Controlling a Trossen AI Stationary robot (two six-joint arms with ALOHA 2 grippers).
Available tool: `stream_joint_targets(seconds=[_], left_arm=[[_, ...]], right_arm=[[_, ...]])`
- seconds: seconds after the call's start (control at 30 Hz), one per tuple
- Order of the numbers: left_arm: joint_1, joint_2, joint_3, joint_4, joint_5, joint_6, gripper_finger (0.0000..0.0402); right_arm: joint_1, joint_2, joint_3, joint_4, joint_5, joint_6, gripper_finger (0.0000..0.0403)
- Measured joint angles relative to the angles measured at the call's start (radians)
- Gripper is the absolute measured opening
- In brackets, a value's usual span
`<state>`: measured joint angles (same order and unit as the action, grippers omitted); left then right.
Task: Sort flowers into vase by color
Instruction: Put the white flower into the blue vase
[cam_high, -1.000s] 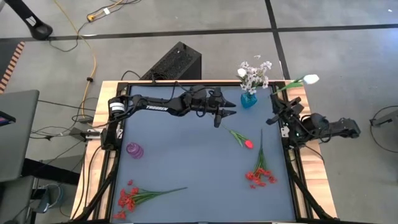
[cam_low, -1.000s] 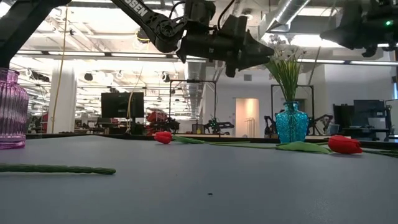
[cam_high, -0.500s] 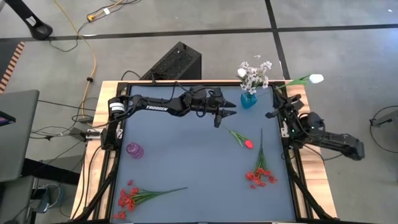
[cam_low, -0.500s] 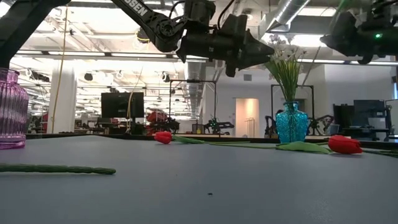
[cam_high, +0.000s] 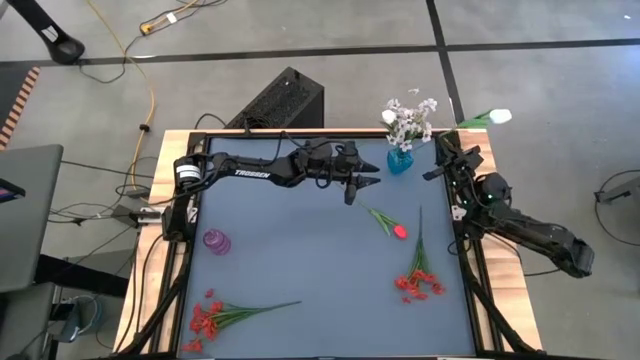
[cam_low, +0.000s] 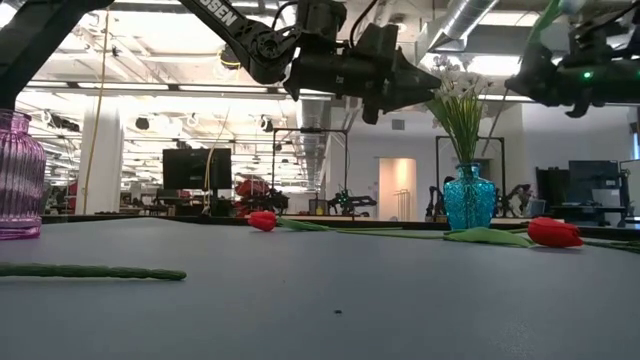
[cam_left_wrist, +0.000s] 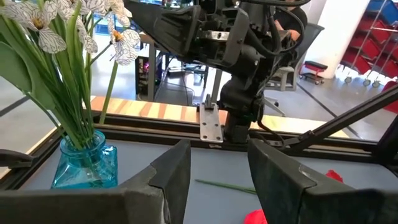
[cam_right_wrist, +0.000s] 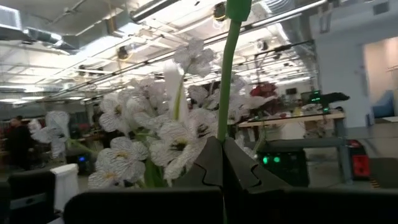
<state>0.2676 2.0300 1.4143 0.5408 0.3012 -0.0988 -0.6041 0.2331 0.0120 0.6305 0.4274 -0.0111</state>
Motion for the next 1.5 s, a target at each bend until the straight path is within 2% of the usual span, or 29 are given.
stream_joint_targets(seconds=[0.37, 0.93, 1.17, 1.37, 1.5], left_arm=[[0.0, 0.0, 0.0, -0.006, -0.001, 0.011, 0.0149], [0.0, 0.0, 0.0, -0.032, -0.001, 0.025, 0.0149], [0.0, 0.001, 0.0, -0.044, -0.001, 0.025, 0.0149], [0.0, 0.001, 0.0, -0.044, -0.001, 0.025, 0.0149], [0.0, 0.001, 0.0, -0.044, -0.001, 0.025, 0.0149]], right_arm=[[-0.081, 0.169, 0.001, 0.136, -0.074, 0.046, 0.0016], [-0.099, 0.366, 0.001, 0.237, -0.074, 0.086, 0.0024], [-0.099, 0.402, 0.002, 0.212, -0.074, 0.091, 0.0079], [-0.098, 0.433, 0.023, 0.152, -0.094, 0.091, 0.009], [-0.097, 0.444, 0.09, 0.001, -0.14, 0.091, 0.0091]])
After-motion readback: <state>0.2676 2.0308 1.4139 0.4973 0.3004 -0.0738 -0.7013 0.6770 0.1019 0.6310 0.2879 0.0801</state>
